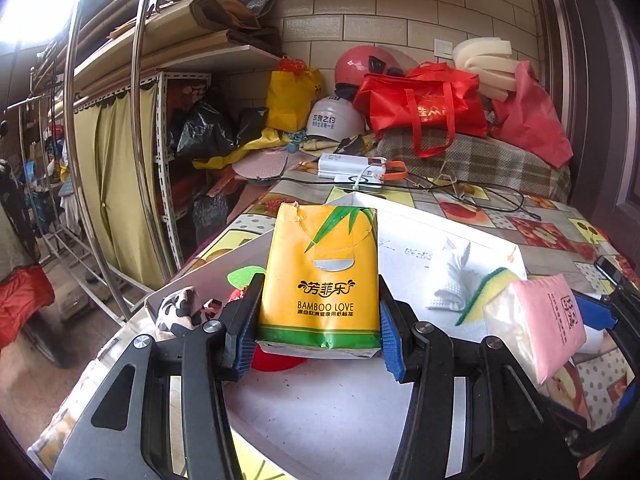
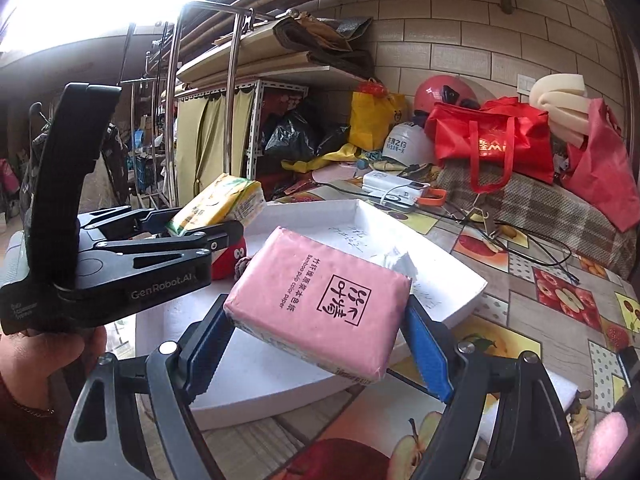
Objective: Organize soft objects
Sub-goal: 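Carry the yellow pack in left tool and pink pack in right tool over the box, then open right tool to drop the pink pack while left tool releases the yellow pack into the box, then move both tools back to the items left on the table, then grasp the white foam block with left tool while right tool grasps the pale yellow sponge, then carry the foam block in left tool and sponge in right tool over the box, then open right tool to drop the sponge while left tool releases the foam block into the box, then move both tools back toward the rope coaster and pink pompom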
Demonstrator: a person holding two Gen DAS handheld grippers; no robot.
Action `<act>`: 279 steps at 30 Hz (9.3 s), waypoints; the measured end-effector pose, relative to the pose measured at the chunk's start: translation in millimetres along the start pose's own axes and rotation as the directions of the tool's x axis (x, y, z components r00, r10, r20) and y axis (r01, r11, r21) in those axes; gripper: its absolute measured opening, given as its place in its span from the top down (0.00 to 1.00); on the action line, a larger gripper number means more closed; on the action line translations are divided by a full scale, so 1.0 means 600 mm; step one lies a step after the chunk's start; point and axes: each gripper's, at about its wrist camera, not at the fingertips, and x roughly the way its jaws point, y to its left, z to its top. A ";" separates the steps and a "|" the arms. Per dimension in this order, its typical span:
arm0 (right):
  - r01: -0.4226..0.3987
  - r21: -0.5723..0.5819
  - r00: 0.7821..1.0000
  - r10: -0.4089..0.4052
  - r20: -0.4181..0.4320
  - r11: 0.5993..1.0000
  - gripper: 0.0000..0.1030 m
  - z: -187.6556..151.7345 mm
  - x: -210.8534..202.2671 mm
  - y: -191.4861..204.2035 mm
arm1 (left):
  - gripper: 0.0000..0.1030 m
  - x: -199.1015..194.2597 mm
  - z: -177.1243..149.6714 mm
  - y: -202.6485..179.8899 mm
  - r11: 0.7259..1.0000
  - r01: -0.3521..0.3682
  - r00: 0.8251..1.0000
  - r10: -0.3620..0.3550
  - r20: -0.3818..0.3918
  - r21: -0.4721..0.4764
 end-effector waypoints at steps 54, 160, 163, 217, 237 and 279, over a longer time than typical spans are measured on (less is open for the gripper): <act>0.168 0.069 0.979 -0.175 0.104 0.983 0.00 -0.021 -0.060 -0.028 | 0.00 -0.029 -0.007 -0.027 0.993 -0.112 0.990 0.108 0.087 0.043; 0.349 0.306 0.922 -0.383 0.055 0.886 0.38 -0.153 -0.290 -0.238 | 0.42 -0.093 -0.054 -0.355 0.916 0.342 0.940 -0.338 -0.052 0.211; 0.327 0.272 0.933 -0.355 0.060 0.905 0.38 -0.144 -0.274 -0.221 | 0.41 -0.100 -0.057 -0.345 0.916 0.340 0.940 -0.338 -0.046 0.211; 0.077 0.156 0.996 -0.084 0.041 0.985 0.38 0.007 0.017 -0.094 | 0.41 0.019 0.003 0.015 0.996 -0.065 0.997 0.063 -0.049 -0.056; 0.043 0.125 0.999 -0.045 0.018 0.991 0.06 0.044 0.087 -0.067 | 0.14 0.059 0.011 0.031 0.986 -0.134 0.983 0.119 -0.138 -0.101; 0.361 0.315 0.915 -0.398 0.061 0.878 0.00 -0.099 -0.185 -0.238 | 0.00 -0.105 -0.039 -0.232 0.932 0.275 0.952 -0.298 0.068 0.236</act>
